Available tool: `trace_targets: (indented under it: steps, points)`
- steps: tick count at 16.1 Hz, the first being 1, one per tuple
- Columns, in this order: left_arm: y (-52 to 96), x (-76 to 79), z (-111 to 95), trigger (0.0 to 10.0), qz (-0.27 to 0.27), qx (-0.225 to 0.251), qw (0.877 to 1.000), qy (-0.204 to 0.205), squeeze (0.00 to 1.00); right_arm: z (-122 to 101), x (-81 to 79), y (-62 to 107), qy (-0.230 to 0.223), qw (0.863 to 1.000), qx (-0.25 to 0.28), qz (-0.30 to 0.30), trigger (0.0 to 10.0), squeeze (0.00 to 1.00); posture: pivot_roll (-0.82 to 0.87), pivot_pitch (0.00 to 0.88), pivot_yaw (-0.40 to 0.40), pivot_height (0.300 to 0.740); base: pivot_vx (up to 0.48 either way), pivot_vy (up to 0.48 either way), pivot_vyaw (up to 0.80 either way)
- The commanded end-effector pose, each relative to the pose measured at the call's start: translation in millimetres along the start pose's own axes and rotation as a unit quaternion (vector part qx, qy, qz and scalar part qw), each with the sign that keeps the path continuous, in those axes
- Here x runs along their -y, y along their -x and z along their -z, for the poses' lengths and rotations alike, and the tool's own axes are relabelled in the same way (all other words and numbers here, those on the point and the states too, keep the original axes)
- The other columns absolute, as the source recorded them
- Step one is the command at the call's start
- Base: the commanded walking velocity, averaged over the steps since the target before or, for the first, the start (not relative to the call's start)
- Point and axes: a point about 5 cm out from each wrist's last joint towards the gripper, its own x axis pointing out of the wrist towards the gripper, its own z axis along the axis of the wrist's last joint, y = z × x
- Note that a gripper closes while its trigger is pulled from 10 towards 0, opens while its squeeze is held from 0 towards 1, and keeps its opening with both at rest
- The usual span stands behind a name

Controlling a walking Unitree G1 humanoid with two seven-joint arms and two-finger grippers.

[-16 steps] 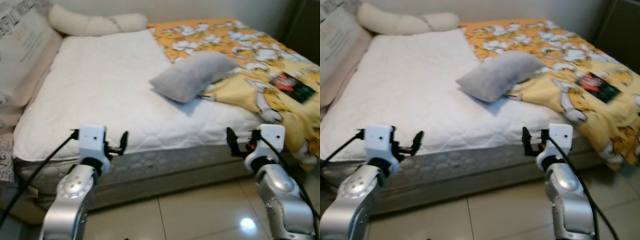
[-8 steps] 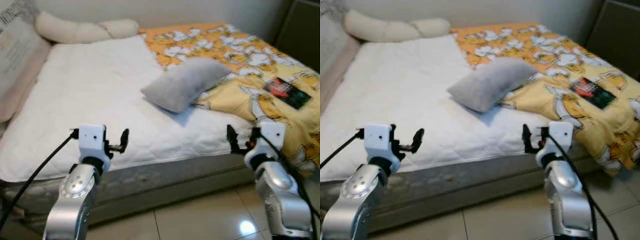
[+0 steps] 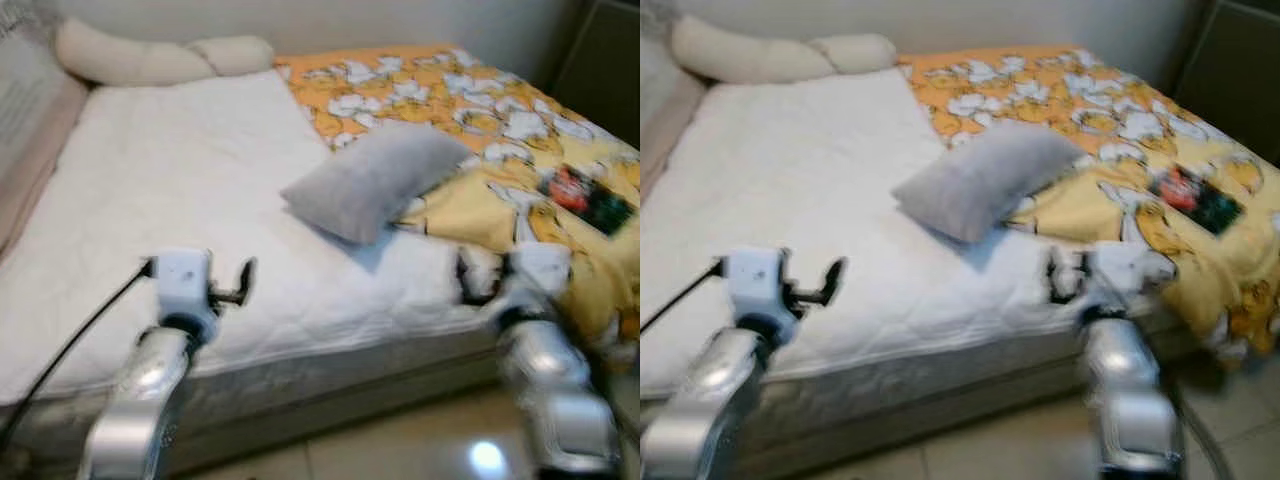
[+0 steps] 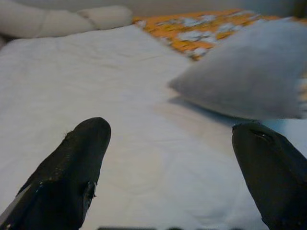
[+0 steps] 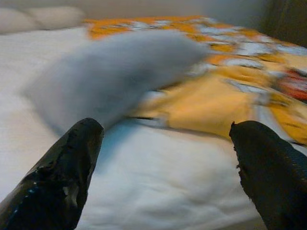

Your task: Clean up the room

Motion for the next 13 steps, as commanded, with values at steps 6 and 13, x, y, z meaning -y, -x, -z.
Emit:
trace_targets:
  steps: [6, 13]
  points:
    - [-2.2, 4.4, -3.2, 10.0, 0.008, 0.010, 1.000, 0.001, 0.00, -0.4, 3.6, 4.4, -0.002, 1.000, 0.004, -0.007, 10.0, 0.00, -0.05, 0.000, -0.019, 0.740, 0.363, 0.000, 0.00]
    - [-1.2, 5.7, 0.0, 10.0, 0.014, 0.007, 1.000, -0.002, 0.00, 0.6, 3.4, 5.6, 0.001, 1.000, 0.003, -0.006, 10.0, 0.00, -0.05, 0.000, -0.020, 0.740, 0.360, 0.000, 0.00]
